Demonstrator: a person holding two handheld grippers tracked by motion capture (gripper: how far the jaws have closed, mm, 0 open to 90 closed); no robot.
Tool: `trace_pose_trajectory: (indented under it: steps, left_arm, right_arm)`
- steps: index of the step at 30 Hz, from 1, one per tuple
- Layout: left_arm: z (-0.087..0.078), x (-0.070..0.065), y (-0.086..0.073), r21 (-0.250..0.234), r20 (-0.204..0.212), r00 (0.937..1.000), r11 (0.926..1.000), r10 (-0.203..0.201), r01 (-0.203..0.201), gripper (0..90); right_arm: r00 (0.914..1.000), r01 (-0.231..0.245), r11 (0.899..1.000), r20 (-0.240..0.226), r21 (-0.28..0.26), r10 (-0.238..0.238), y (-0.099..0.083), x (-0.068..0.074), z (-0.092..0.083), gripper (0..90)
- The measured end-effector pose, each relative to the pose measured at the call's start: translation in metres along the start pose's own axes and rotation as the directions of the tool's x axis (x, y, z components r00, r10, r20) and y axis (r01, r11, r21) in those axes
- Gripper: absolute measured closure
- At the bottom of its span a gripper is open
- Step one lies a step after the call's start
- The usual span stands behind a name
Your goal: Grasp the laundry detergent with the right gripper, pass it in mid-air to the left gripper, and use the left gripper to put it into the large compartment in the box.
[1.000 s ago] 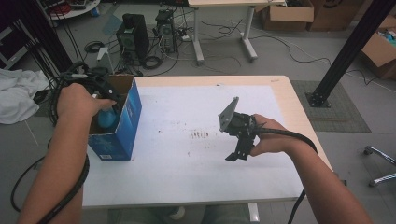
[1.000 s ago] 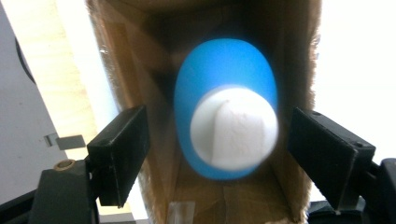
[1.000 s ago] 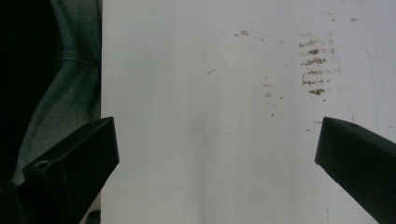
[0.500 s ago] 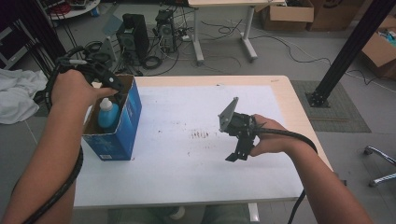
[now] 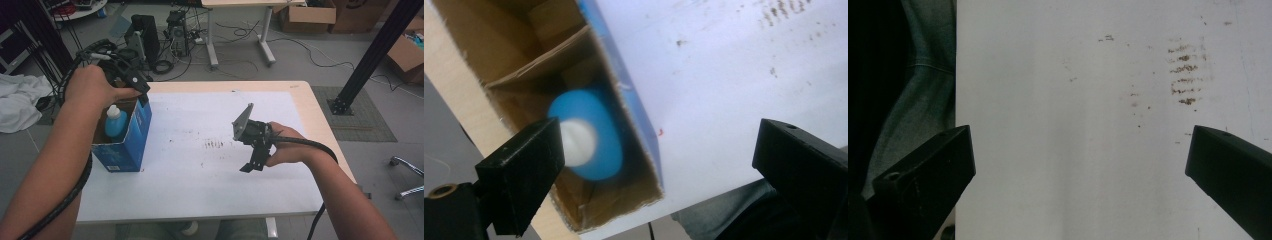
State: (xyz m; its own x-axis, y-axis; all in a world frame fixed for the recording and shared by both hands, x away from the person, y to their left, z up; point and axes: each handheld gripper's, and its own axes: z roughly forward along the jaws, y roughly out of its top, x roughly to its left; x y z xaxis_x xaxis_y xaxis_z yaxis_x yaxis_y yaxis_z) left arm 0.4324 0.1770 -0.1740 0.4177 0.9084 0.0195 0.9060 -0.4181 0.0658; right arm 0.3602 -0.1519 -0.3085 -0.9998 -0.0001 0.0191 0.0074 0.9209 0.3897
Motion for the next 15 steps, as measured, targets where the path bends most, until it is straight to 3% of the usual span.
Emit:
trace_pose_trajectory:
  steps: [6,12,15]
  left_arm:
    - [-0.001,-0.021,0.004,-0.008,0.04,0.9937,0.9945,0.105,-0.105,4.3]
    - [0.0,-0.043,0.007,0.012,0.076,0.9752,0.9778,0.208,-0.209,0.4]
    - [-0.001,-0.053,0.007,-0.005,0.087,0.9644,0.9682,0.25,-0.25,0.4]
  right_arm:
    - [1.0,-0.007,1.0,0.001,-0.001,0.007,-0.001,-0.001,-0.002,0.0]
    - [1.0,-0.008,1.0,0.0,0.002,0.008,0.0,-0.001,-0.001,0.0]
    - [1.0,-0.01,1.0,0.0,0.005,0.01,0.0,-0.002,-0.001,0.0]
